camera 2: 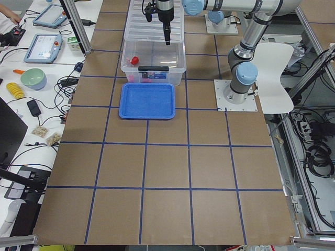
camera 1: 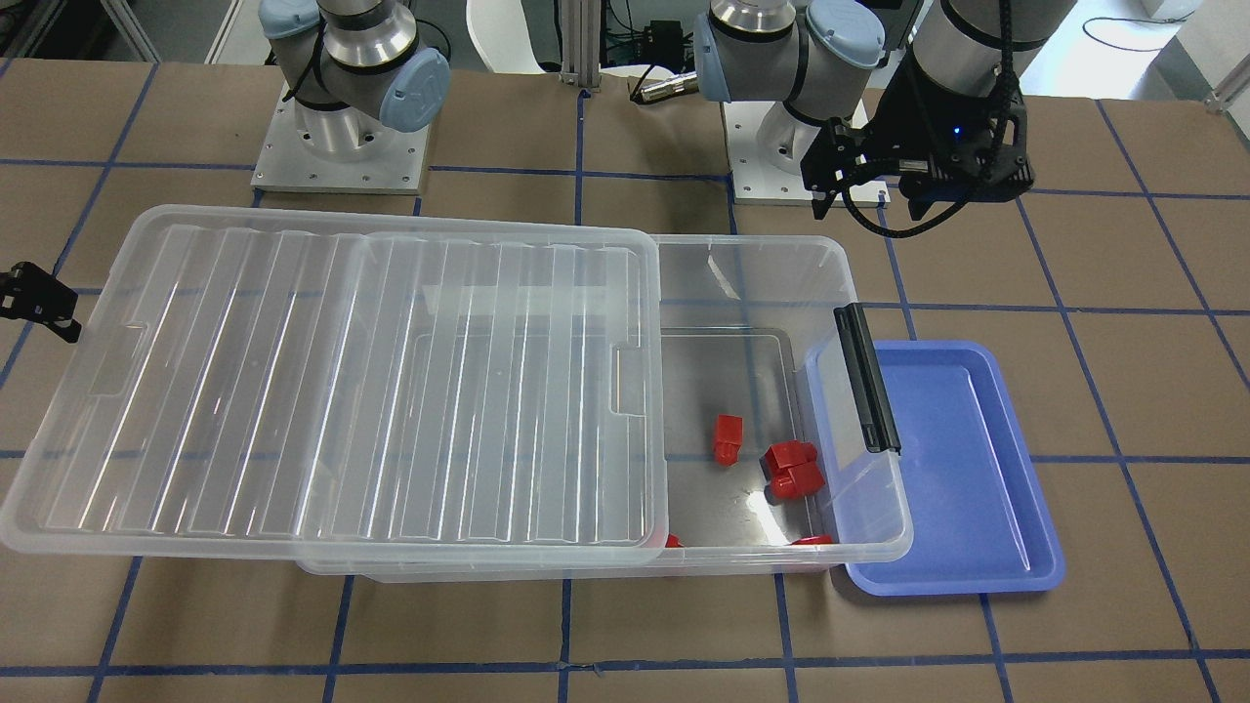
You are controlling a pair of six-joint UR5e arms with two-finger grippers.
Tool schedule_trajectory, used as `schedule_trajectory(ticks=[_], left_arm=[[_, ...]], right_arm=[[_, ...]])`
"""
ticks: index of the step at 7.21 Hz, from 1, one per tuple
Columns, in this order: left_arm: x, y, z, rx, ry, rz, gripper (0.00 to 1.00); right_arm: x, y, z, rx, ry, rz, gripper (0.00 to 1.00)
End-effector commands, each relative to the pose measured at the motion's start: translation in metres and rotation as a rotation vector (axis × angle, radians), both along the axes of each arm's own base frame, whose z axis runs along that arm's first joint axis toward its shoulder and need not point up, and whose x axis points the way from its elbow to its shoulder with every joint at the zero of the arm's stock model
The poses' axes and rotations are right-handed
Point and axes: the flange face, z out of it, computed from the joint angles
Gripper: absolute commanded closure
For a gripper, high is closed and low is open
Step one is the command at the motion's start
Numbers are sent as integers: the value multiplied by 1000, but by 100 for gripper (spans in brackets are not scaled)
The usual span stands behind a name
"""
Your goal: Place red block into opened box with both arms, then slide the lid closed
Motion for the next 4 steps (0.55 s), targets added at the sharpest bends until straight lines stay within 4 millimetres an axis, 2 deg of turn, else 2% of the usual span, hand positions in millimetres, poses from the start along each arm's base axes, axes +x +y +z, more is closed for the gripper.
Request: schedule_trajectory(ticks=[1,2,4], left_arm=[[4,-1,-3,-2,-2,-9,0],[7,-5,-2,-23,-7,-18,0],[3,-10,-8,-17,-8,-8,0]], right_arm=[[6,2,-5,6,-5,-21,0],[8,2,-6,10,-7,-49,0],[35,-5,-6,11,-6,-29,0]])
